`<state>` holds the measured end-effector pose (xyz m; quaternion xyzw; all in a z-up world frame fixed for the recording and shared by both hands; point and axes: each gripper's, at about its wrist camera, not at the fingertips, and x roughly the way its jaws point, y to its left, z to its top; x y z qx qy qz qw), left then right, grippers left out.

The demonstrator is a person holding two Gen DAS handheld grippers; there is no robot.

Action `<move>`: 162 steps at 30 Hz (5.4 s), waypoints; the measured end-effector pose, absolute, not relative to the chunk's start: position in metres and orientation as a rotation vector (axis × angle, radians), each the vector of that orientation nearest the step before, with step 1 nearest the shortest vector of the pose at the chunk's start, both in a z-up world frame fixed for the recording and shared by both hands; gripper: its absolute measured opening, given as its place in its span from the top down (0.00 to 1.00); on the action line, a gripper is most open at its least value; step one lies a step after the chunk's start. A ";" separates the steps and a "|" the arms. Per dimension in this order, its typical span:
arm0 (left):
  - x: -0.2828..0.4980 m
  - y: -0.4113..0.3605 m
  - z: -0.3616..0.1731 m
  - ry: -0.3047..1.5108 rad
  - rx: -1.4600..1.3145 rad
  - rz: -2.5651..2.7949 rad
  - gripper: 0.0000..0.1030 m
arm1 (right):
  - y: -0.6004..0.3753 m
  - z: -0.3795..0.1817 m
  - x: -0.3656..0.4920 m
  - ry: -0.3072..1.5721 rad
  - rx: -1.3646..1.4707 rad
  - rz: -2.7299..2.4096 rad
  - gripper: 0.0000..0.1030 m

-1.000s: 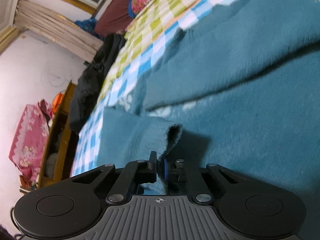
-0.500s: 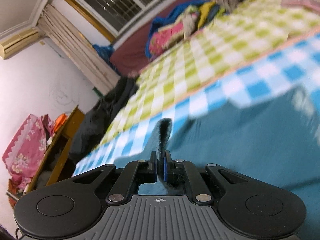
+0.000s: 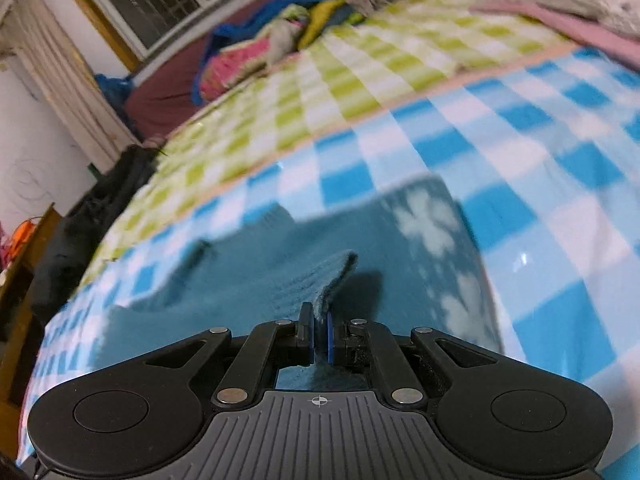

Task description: Fold small clothes

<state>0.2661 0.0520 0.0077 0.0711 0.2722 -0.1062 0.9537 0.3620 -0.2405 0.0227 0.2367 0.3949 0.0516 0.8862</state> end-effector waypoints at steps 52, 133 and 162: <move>0.085 0.109 0.007 0.679 0.041 -0.058 0.45 | -0.229 0.034 0.101 0.847 0.257 0.132 0.72; 0.107 0.140 0.051 0.636 -0.541 -0.199 0.85 | -0.263 0.046 0.082 0.628 0.876 0.338 0.86; 0.308 0.138 0.059 0.484 -0.601 -0.094 0.85 | -0.294 0.039 0.270 0.450 1.044 0.207 0.87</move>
